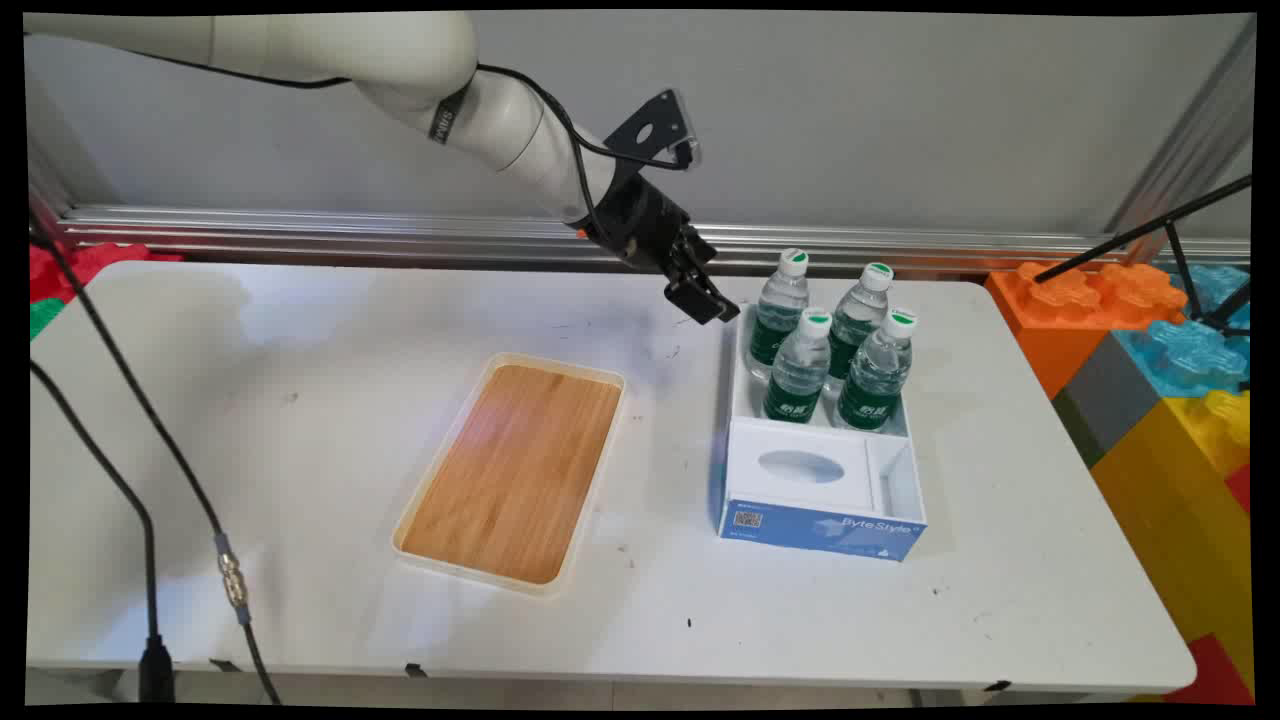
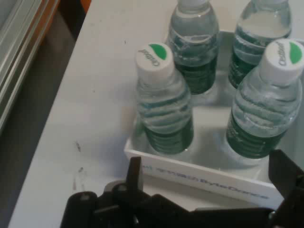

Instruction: Pick up the green bottle from the white box

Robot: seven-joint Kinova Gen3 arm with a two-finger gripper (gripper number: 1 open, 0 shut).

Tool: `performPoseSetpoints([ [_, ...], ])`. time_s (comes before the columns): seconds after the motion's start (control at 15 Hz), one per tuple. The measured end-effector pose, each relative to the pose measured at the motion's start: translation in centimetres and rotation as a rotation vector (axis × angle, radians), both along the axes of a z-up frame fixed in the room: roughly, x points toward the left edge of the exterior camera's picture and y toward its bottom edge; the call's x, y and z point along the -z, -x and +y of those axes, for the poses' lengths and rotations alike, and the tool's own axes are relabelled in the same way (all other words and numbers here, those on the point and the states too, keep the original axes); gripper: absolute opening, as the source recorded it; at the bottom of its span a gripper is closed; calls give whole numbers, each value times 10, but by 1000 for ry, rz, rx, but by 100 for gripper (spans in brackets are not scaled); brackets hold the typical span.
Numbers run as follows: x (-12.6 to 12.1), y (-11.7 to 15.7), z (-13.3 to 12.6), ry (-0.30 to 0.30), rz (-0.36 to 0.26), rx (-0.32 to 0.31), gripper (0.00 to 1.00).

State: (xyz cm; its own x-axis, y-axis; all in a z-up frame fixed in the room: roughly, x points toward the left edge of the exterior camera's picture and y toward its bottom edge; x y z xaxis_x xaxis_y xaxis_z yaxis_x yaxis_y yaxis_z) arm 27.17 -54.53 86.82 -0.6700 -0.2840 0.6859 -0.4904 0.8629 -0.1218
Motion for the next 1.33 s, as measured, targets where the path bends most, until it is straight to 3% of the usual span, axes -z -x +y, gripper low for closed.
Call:
performPoseSetpoints([
  [0.6,44,-14,-55,-18,48,173,100],
  [1.33,83,-5,-97,-24,139,280,100],
])
